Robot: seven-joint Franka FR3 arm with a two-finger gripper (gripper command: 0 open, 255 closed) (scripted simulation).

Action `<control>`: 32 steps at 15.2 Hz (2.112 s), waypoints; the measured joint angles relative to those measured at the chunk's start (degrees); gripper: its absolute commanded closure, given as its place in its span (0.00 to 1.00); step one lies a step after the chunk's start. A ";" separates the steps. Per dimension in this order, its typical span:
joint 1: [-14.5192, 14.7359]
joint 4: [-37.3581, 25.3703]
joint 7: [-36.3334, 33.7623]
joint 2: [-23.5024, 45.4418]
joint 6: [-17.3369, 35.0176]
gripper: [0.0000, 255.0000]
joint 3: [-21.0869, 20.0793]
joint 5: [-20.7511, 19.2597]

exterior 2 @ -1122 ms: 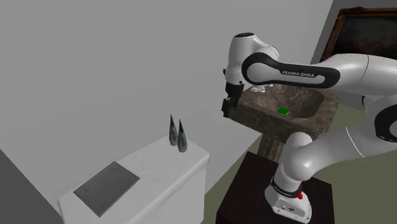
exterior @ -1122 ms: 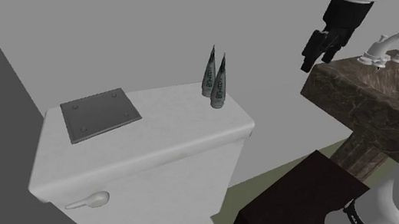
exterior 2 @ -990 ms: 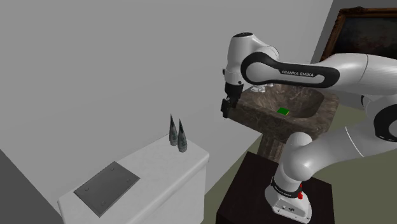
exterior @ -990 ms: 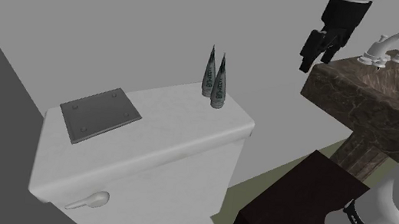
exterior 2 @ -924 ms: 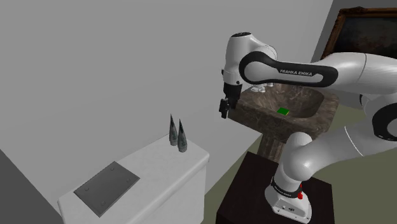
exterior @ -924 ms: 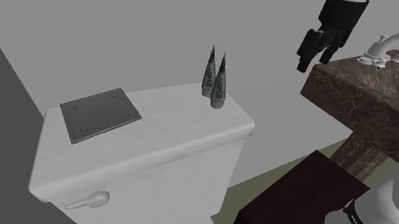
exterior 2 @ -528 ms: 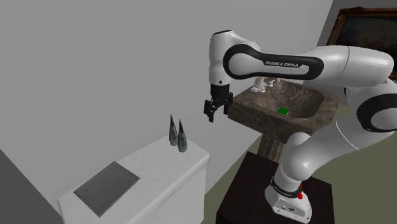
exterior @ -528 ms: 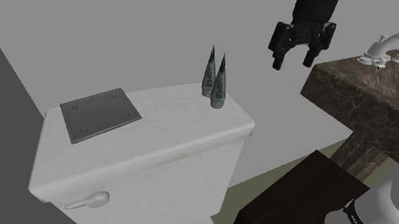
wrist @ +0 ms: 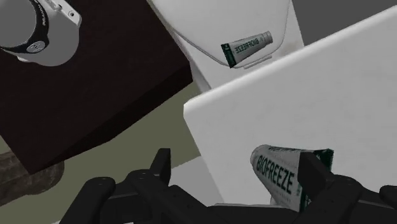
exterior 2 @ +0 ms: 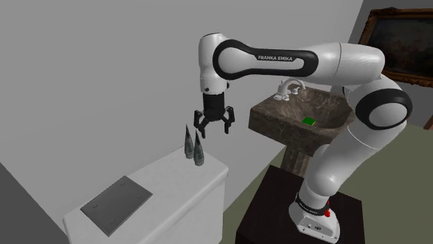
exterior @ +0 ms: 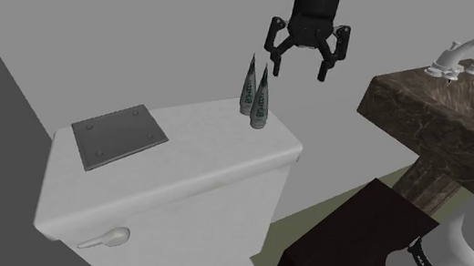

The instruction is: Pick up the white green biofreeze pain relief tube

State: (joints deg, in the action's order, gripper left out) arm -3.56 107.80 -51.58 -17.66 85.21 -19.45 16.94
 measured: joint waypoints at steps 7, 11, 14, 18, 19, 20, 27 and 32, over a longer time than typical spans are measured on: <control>-0.49 -10.62 -15.07 11.14 0.28 0.00 -2.59 3.26; -0.41 -7.43 -14.62 10.92 3.15 0.00 -2.76 3.52; -0.37 -5.28 -14.08 10.45 4.77 1.00 -2.79 3.70; -0.36 -4.99 -13.99 10.39 5.05 1.00 -2.80 3.73; -0.36 -4.99 -13.98 10.39 5.06 1.00 -2.80 3.73; -0.36 -4.98 -13.98 10.38 5.06 1.00 -2.80 3.74; -0.39 -7.08 -14.58 10.76 3.38 1.00 -2.77 3.58; -0.49 -11.49 -15.71 11.52 -0.15 1.00 -2.64 3.35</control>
State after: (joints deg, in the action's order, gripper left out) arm -4.05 96.31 -67.29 -6.14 85.06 -22.08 20.29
